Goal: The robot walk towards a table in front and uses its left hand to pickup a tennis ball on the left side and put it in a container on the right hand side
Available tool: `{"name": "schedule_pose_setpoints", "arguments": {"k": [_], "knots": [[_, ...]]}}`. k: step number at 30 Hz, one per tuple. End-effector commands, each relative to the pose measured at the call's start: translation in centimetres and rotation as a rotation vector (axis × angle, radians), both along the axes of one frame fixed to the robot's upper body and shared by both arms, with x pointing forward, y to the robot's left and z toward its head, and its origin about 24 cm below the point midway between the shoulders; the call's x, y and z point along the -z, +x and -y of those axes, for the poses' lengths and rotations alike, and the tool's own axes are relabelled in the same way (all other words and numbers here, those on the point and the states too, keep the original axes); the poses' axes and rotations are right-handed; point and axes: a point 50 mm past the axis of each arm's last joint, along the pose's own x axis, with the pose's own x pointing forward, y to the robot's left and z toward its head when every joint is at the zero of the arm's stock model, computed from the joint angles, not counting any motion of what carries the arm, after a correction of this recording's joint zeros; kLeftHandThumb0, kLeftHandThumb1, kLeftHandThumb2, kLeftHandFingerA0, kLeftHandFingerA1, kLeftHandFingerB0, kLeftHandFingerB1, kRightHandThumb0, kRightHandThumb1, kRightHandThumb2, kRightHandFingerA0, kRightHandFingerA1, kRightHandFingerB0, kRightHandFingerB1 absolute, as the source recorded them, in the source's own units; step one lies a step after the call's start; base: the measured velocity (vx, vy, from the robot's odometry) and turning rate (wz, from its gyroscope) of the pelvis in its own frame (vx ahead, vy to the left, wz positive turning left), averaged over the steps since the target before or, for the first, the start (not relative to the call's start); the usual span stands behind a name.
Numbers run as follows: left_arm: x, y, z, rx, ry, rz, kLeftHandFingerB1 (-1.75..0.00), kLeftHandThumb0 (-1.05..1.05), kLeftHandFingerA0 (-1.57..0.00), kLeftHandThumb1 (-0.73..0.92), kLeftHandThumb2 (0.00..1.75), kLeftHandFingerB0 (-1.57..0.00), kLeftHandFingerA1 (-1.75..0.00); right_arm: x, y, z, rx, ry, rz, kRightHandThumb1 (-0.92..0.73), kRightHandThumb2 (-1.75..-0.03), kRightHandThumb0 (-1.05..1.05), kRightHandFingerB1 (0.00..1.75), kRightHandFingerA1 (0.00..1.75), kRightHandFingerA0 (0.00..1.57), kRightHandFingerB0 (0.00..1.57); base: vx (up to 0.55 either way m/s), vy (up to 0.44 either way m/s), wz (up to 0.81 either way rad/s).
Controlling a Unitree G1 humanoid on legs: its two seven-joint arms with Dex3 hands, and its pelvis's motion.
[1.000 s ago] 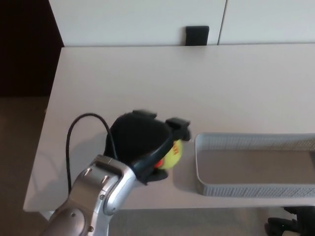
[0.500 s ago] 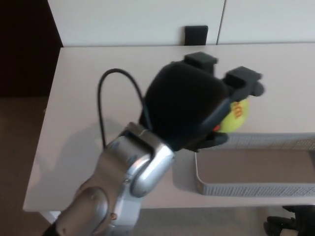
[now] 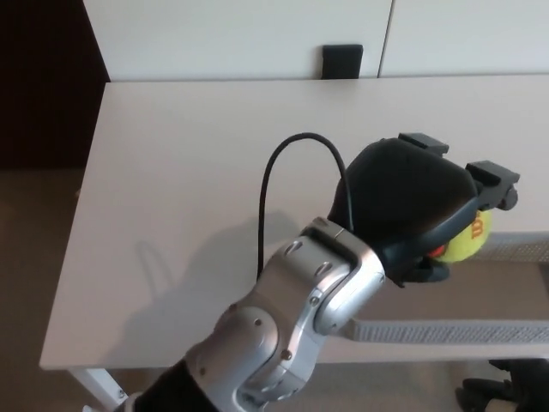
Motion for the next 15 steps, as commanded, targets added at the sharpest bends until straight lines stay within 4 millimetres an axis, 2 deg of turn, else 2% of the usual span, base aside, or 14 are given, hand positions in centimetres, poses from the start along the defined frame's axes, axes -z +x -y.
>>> {"name": "schedule_pose_setpoints", "arguments": {"k": [1, 2, 4, 9, 14, 15], "knots": [[0.6, 0.2, 0.6, -0.002, -0.005, -0.015, -0.57, -0.33, -0.95, 0.78, 0.69, -0.83, -1.55, -1.0, 0.8, 0.0, -0.039, -0.032, 0.067, -0.74, -0.67, -0.03, 0.47, 0.55, 0.18, 0.12, 0.00, 0.000, 0.00], [1.0, 0.2, 0.6, -0.006, 0.007, -0.015, -0.56, -0.34, -0.95, 0.79, 0.68, -0.84, -1.51, -0.8, 0.5, 0.0, -0.035, -0.028, 0.062, -0.76, -0.63, -0.03, 0.47, 0.53, 0.18, 0.17, 0.00, 0.000, 0.00], [1.4, 0.3, 0.5, -0.010, 0.010, -0.011, -0.60, -0.32, -0.95, 0.80, 0.70, -0.84, -1.54, -0.7, 0.3, 0.0, -0.039, -0.021, 0.055, -0.77, -0.63, -0.03, 0.47, 0.53, 0.17, 0.17, 0.00, 0.000, 0.00], [2.4, 0.3, -0.1, -0.039, 0.036, -0.042, -0.57, -0.30, -0.94, 0.80, 0.69, -0.82, -1.57, -0.2, -0.7, -0.2, -0.061, -0.026, 0.028, -0.73, -0.67, -0.06, 0.48, 0.56, 0.19, 0.13, 0.00, 0.000, 0.00], [3.9, -0.4, -0.5, -0.052, 0.053, -0.061, -0.54, -0.32, -0.95, 0.75, 0.67, -0.81, -1.54, 0.6, -2.1, 0.0, -0.045, -0.002, -0.013, -0.75, -0.64, -0.04, 0.48, 0.56, 0.18, 0.17, 0.00, 0.000, 0.00], [4.0, -0.5, -0.5, -0.058, 0.052, -0.088, -0.46, -0.35, -0.93, 0.71, 0.64, -0.71, -1.50, 0.7, -2.3, 0.0, -0.049, -0.001, -0.015, -0.75, -0.65, -0.05, 0.49, 0.57, 0.18, 0.16, 0.00, 0.000, 0.00]]}}
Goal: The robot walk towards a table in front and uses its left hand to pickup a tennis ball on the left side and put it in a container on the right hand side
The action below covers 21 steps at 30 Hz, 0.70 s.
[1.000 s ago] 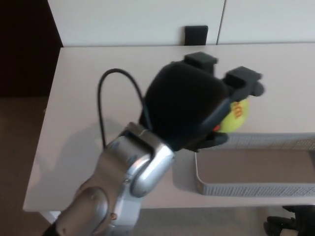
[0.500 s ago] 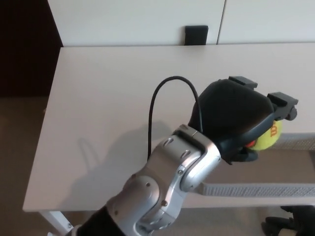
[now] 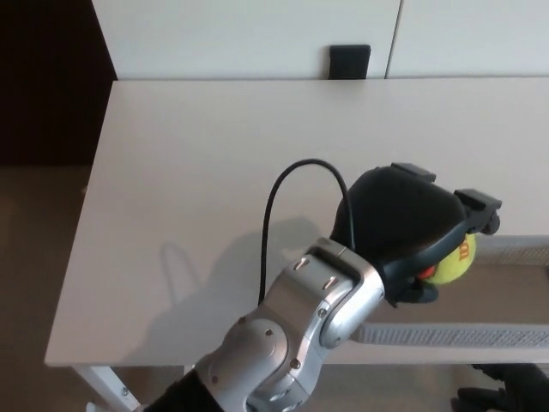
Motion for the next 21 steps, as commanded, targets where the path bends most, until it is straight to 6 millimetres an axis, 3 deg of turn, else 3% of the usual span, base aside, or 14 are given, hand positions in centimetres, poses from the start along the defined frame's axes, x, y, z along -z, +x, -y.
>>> {"name": "schedule_pose_setpoints", "arguments": {"k": [1, 2, 3, 6, 7, 12, 13, 20, 21], "knots": [[1.2, -0.4, -0.6, -0.050, 0.054, -0.025, -0.48, -0.37, 0.00, 0.34, 0.93, 0.00, -0.49, 0.1, -1.0, 0.5, -0.017, 0.002, -0.002, -0.73, -0.66, -0.06, 0.48, 0.57, 0.20, 0.14, 0.00, 0.000, 0.00], [1.4, -0.6, -0.8, -0.066, 0.111, -0.028, -0.48, -0.37, 0.00, 0.34, 0.93, 0.00, -0.49, 0.2, -1.0, 0.4, -0.025, -0.005, -0.001, -0.73, -0.66, -0.06, 0.48, 0.57, 0.20, 0.14, 0.00, 0.000, 0.00], [1.5, -0.6, -0.9, -0.065, 0.121, -0.048, -0.19, -0.77, 0.00, 0.49, 0.89, 0.00, -0.18, 0.3, -1.0, 0.4, -0.022, -0.005, -0.004, -0.73, -0.66, -0.07, 0.48, 0.57, 0.20, 0.14, 0.00, 0.000, 0.00], [1.5, -0.7, -1.0, -0.068, 0.129, -0.058, -0.19, -0.77, 0.00, 0.49, 0.89, 0.00, -0.18, 0.3, -1.0, 0.4, -0.021, -0.004, -0.005, -0.73, -0.66, -0.07, 0.48, 0.57, 0.20, 0.14, 0.00, 0.000, 0.00], [1.5, -0.7, -1.1, -0.075, 0.154, -0.066, -0.06, -0.90, 0.00, 0.53, 0.92, 0.00, 0.00, 0.3, -1.0, 0.4, -0.017, -0.005, -0.007, -0.73, -0.67, -0.06, 0.48, 0.57, 0.20, 0.13, 0.00, 0.000, 0.00], [1.5, -0.7, -1.4, -0.092, 0.199, -0.085, -0.07, -0.90, 0.00, 0.52, 0.93, 0.00, 0.00, 0.3, -1.1, 0.5, -0.014, -0.004, -0.010, -0.73, -0.69, -0.07, 0.48, 0.55, 0.17, 0.12, 0.00, 0.000, 0.00], [1.2, -0.3, -1.6, -0.097, 0.206, -0.102, -0.02, -0.96, 0.00, 0.65, 0.63, 0.00, 0.00, 0.3, -1.0, 0.6, -0.011, -0.007, -0.004, -0.75, -0.68, -0.06, 0.47, 0.54, 0.17, 0.12, 0.00, 0.000, 0.00], [0.9, -0.3, -2.0, -0.097, 0.222, -0.099, -0.01, -0.98, 0.00, 0.71, 0.60, 0.00, 0.00, 0.5, -1.5, 0.8, -0.023, 0.028, -0.053, -0.76, -0.65, -0.06, 0.48, 0.58, 0.17, 0.13, 0.00, 0.000, 0.00], [0.6, -0.5, -2.2, -0.086, 0.196, -0.089, -0.05, -0.93, 0.00, 0.53, 0.96, 0.00, 0.00, 0.7, -1.8, 0.7, -0.044, 0.013, -0.065, -0.52, -0.97, -0.09, 0.54, 0.56, 0.13, 0.12, 0.00, 0.000, 0.00]]}}
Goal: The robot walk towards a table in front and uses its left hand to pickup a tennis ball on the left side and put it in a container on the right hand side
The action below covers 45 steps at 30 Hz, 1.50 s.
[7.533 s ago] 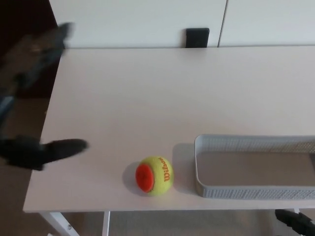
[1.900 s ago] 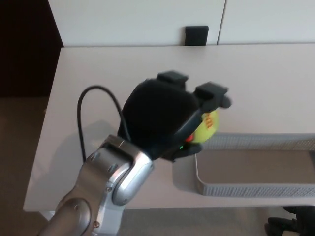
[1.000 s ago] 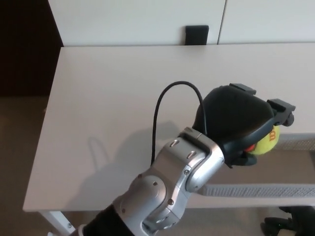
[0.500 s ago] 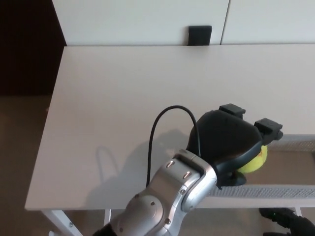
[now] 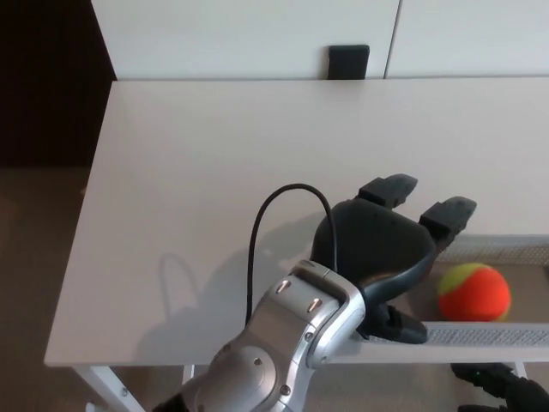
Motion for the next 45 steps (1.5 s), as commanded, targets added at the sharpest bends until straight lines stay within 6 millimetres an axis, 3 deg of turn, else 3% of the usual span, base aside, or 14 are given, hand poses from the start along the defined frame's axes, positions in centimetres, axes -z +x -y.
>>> {"name": "schedule_pose_setpoints", "arguments": {"k": [1, 7, 9, 12, 14, 17, 19, 22, 25, 33, 34, 37, 38, 45], "knots": [[-0.5, -0.1, -0.8, -0.012, 0.010, 0.009, -0.01, -0.99, 0.00, 0.65, 0.65, 0.00, -0.02, 0.4, -1.1, 0.6, -0.035, -0.001, -0.053, -0.52, -0.97, -0.10, 0.54, 0.56, 0.12, 0.12, 0.00, 0.000, 0.00], [-4.8, -1.4, -1.8, 0.030, -0.176, 0.109, -0.09, -0.91, 0.00, 0.51, 0.95, 0.00, 0.00, 0.7, -1.8, 0.4, -0.029, 0.016, -0.061, -0.72, -0.67, -0.07, 0.48, 0.57, 0.17, 0.14, 0.00, 0.000, 0.00], [-10.3, -3.3, -5.0, 0.057, -0.353, 0.292, -0.11, -0.86, 0.00, 0.48, 0.90, 0.00, 0.00, 0.8, -1.8, 0.7, -0.008, 0.025, -0.068, -0.72, -0.67, -0.06, 0.48, 0.56, 0.14, 0.13, 0.00, 0.000, 0.00], [-10.8, -3.6, -5.3, 0.063, -0.369, 0.308, -0.11, -0.86, 0.00, 0.48, 0.90, 0.00, 0.00, 0.8, -1.9, 0.7, -0.005, 0.025, -0.071, -0.72, -0.67, -0.06, 0.48, 0.56, 0.14, 0.13, 0.00, 0.000, 0.00], [-14.1, -6.8, -10.5, 0.055, -0.537, 0.399, -0.24, -0.66, 0.00, 0.40, 0.80, 0.00, -0.08, 1.0, -2.3, 1.2, 0.001, 0.020, -0.080, -0.73, -0.66, -0.07, 0.47, 0.56, 0.16, 0.13, 0.00, 0.000, 0.00], [-14.4, -7.4, -11.4, 0.059, -0.577, 0.413, -0.24, -0.66, 0.00, 0.40, 0.80, 0.00, -0.08, 1.0, -2.4, 1.2, -0.003, 0.014, -0.083, -0.73, -0.66, -0.07, 0.47, 0.56, 0.16, 0.13, 0.00, 0.000, 0.00], [-14.0, -9.4, -17.0, -0.075, -0.657, 0.511, -0.17, -0.66, 0.00, 0.42, 0.80, 0.00, -0.11, 1.3, -2.6, 1.5, 0.019, 0.023, -0.083, -0.73, -0.66, -0.08, 0.47, 0.55, 0.14, 0.11, 0.00, 0.000, 0.00], [-14.0, -9.9, -17.7, -0.083, -0.659, 0.523, -0.17, -0.66, 0.00, 0.42, 0.80, 0.00, -0.11, 1.3, -2.6, 1.5, 0.022, 0.024, -0.083, -0.73, -0.66, -0.08, 0.47, 0.55, 0.14, 0.11, 0.00, 0.000, 0.00], [-9.1, -15.1, -25.7, -0.455, -0.719, 0.398, -0.21, -0.63, 0.00, 0.38, 0.81, -0.07, -0.31, 1.2, -1.9, 1.8, 0.095, 0.032, -0.064, -0.55, -0.98, -0.04, 0.51, 0.53, 0.07, 0.07, 0.00, 0.000, 0.00], [-4.0, -22.5, -28.4, -0.577, -0.864, -0.195, -0.28, -0.66, -0.12, 0.40, 0.53, -0.18, -0.36, 1.4, -2.2, 3.1, 0.221, 0.046, -0.044, -0.58, -0.99, -0.04, 0.49, 0.53, 0.09, 0.04, 0.00, 0.000, 0.00], [-3.7, -22.7, -28.5, -0.567, -0.870, -0.245, -0.29, -0.65, -0.14, 0.39, 0.53, -0.20, -0.36, 1.4, -2.2, 3.2, 0.237, 0.047, -0.045, -0.84, -0.64, -0.04, 0.39, 0.49, 0.17, 0.11, 0.00, 0.000, 0.00], [-3.1, -23.2, -28.5, -0.540, -0.852, -0.396, -0.30, -0.65, -0.16, 0.39, 0.54, -0.22, -0.38, 1.6, -2.4, 3.6, 0.259, 0.031, -0.058, -0.83, -0.63, -0.05, 0.39, 0.45, 0.16, 0.11, 0.00, 0.000, 0.00], [-2.7, -23.4, -28.4, -0.523, -0.821, -0.433, -0.30, -0.60, -0.23, 0.39, 0.53, -0.27, -0.36, 1.6, -2.5, 3.8, 0.263, 0.029, -0.057, -0.57, -0.98, -0.05, 0.49, 0.53, 0.10, 0.05, 0.00, 0.000, 0.00], [-0.1, -24.5, -27.8, -0.524, -0.690, -0.600, -0.32, -0.66, -0.34, 0.44, 0.55, -0.32, -0.38, 1.9, -3.9, 4.2, 0.287, 0.032, -0.061, -0.57, -0.99, -0.04, 0.51, 0.57, 0.17, 0.08, 0.00, 0.000, 0.00]]}}
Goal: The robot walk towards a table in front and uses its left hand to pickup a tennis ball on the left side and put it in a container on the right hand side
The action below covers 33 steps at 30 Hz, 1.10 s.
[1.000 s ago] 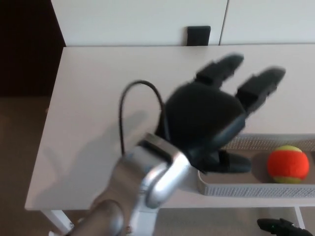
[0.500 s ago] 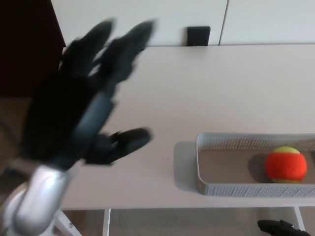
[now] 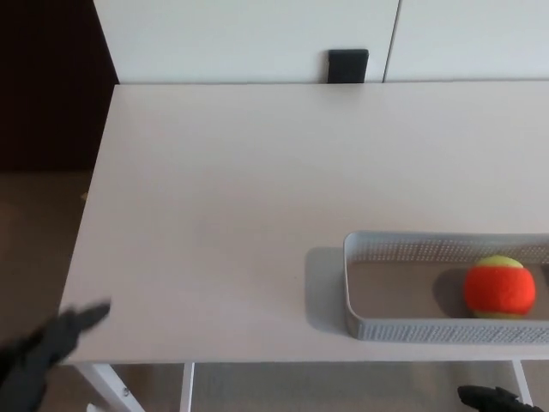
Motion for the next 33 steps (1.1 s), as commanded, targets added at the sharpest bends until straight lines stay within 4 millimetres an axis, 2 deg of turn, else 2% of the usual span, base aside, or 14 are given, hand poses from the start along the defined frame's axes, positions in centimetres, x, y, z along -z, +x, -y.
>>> {"name": "schedule_pose_setpoints", "arguments": {"k": [1, 11, 13, 14, 16, 17, 19, 21, 22, 23, 24, 31, 32, 33], "knots": [[-1.5, -11.6, -2.7, 0.214, -0.387, -0.084, -0.40, -0.73, -0.39, 0.39, 0.74, -0.31, -0.49, 0.6, -2.2, 3.6, 0.267, -0.004, 0.013, -0.82, -0.63, -0.02, 0.41, 0.51, 0.20, 0.14, 0.00, 0.000, 0.00], [4.0, -12.7, -0.7, 0.363, -0.360, -0.408, -0.46, -0.71, -0.77, 0.45, 0.60, -0.63, -0.55, 0.6, -2.7, 3.8, 0.271, -0.010, -0.003, -0.81, -0.63, -0.05, 0.40, 0.50, 0.19, 0.12, 0.00, 0.000, 0.00], [6.9, -11.2, -1.7, 0.293, -0.282, -0.433, -0.53, -0.70, -0.63, 0.44, 0.81, -0.52, -0.61, 0.6, -2.5, 3.8, 0.275, -0.012, 0.001, -0.82, -0.63, -0.03, 0.40, 0.50, 0.20, 0.13, 0.00, 0.000, 0.00], [8.1, -10.6, -2.1, 0.257, -0.257, -0.431, -0.39, -0.72, -0.61, 0.57, 0.58, -0.49, -0.49, 0.6, -2.5, 3.8, 0.279, -0.011, 0.002, -0.82, -0.63, -0.02, 0.40, 0.51, 0.20, 0.12, 0.00, 0.000, 0.00], [10.4, -9.2, -2.9, 0.160, -0.229, -0.430, -0.36, -0.69, -0.48, 0.59, 0.58, -0.38, -0.50, 0.8, -2.6, 3.9, 0.288, -0.011, -0.003, -0.82, -0.63, -0.04, 0.40, 0.52, 0.21, 0.13, 0.00, 0.000, 0.00], [12.5, -7.5, -3.9, 0.016, -0.241, -0.450, -0.43, -0.76, -0.36, 0.48, 0.84, -0.22, -0.55, 0.9, -2.7, 3.9, 0.290, -0.014, -0.013, -0.59, -1.01, -0.07, 0.51, 0.56, 0.15, 0.08, 0.00, 0.000, 0.00], [14.7, -5.7, -4.7, -0.170, -0.341, -0.491, -0.41, -0.79, -0.31, 0.51, 0.82, -0.19, -0.54, 0.9, -2.9, 3.8, 0.280, -0.018, -0.015, -0.60, -1.01, -0.06, 0.51, 0.57, 0.16, 0.08, 0.00, 0.000, 0.00], [15.9, -4.7, -5.1, -0.284, -0.438, -0.506, -0.41, -0.77, -0.28, 0.49, 0.82, -0.17, -0.55, 0.9, -3.1, 3.9, 0.269, -0.019, -0.012, -0.58, -0.99, -0.06, 0.50, 0.56, 0.15, 0.08, 0.00, 0.000, 0.00], [16.3, -4.3, -5.2, -0.319, -0.457, -0.503, -0.41, -0.71, -0.27, 0.46, 0.81, -0.17, -0.54, 0.9, -3.1, 3.9, 0.269, -0.018, -0.014, -0.81, -0.63, -0.06, 0.40, 0.51, 0.19, 0.12, 0.00, 0.000, 0.00], [16.7, -3.9, -5.2, -0.350, -0.471, -0.499, -0.41, -0.71, -0.27, 0.46, 0.81, -0.17, -0.54, 1.0, -3.1, 3.9, 0.271, -0.017, -0.016, -0.81, -0.63, -0.06, 0.40, 0.51, 0.19, 0.12, 0.00, 0.000, 0.00], [17.4, -2.7, -5.5, -0.400, -0.463, -0.484, -0.43, -0.71, -0.23, 0.46, 0.81, -0.19, -0.54, 1.0, -2.9, 3.8, 0.272, -0.020, -0.021, -0.58, -1.00, -0.05, 0.51, 0.57, 0.16, 0.08, 0.00, 0.000, 0.00], [19.2, -1.7, -6.1, -0.517, -0.442, -0.455, -0.31, -0.64, -0.24, 0.57, 0.57, -0.24, -0.44, 1.1, -2.2, 3.5, 0.242, -0.030, -0.017, -0.59, -1.00, -0.06, 0.50, 0.59, 0.19, 0.08, 0.00, 0.000, 0.00], [19.3, -2.3, -6.4, -0.512, -0.432, -0.472, -0.31, -0.64, -0.23, 0.57, 0.57, -0.21, -0.42, 1.2, -2.4, 3.5, 0.240, -0.027, -0.020, -0.80, -0.71, -0.06, 0.40, 0.56, 0.24, 0.07, 0.00, 0.000, 0.00], [19.4, -2.6, -6.5, -0.510, -0.428, -0.479, -0.31, -0.64, -0.23, 0.57, 0.57, -0.21, -0.42, 1.2, -2.5, 3.5, 0.240, -0.025, -0.021, -0.80, -0.71, -0.06, 0.40, 0.56, 0.24, 0.07, 0.00, 0.000, 0.00]]}}
